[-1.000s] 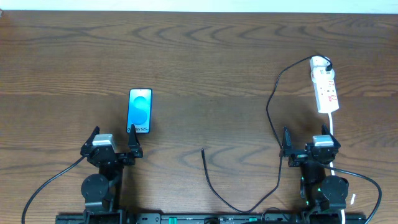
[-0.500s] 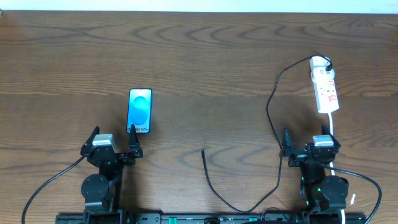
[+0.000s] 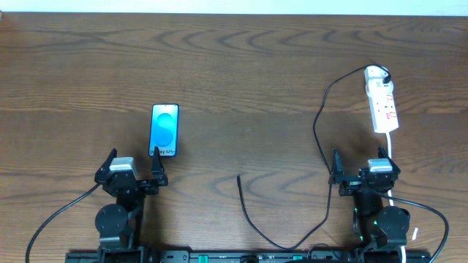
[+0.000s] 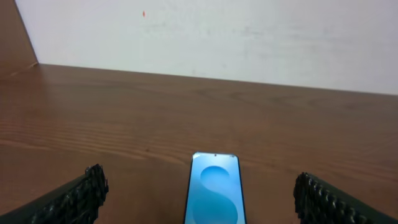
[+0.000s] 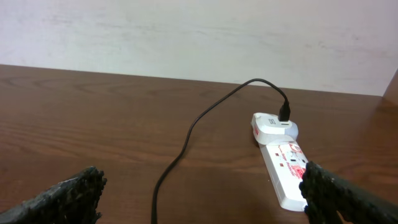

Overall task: Plug charger to phone and switch on socket
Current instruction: 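Raise the left gripper and move it forward over the phone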

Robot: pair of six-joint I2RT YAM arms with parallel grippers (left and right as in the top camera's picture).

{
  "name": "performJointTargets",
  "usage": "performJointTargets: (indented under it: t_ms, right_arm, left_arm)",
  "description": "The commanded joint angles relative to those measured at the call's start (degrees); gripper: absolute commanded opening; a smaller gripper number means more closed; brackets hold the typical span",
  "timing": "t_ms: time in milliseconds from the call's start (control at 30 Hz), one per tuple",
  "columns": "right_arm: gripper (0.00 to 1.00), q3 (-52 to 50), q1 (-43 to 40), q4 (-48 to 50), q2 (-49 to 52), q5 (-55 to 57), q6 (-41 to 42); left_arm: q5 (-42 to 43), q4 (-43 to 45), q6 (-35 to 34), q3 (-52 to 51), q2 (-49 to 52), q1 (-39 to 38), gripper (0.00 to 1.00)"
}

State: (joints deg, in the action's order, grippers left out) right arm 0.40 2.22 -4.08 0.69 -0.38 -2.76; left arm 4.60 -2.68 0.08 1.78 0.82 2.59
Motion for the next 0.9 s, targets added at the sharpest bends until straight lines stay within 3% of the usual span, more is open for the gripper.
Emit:
performJointTargets:
  t_ms: [0,400,867]
  right_arm:
    - [0.99,-0.1,0.5,-0.3,-0.3,0.4,-0.7]
    - [0.99,-0.1,0.5,-0.3,-0.3,0.4,-0.7]
    - [0.99,-0.1,0.5,-0.3,-0.3,0.4,-0.7]
  left_arm:
    - [1.4,-1.4,2.1,1.7,1.6,0.3,0.98]
    - [1.4,-0.9,7.9,11.2,16.5,0.3,0.98]
    - [1.4,-1.4,7.8,31.2,38.3,0.3,0.98]
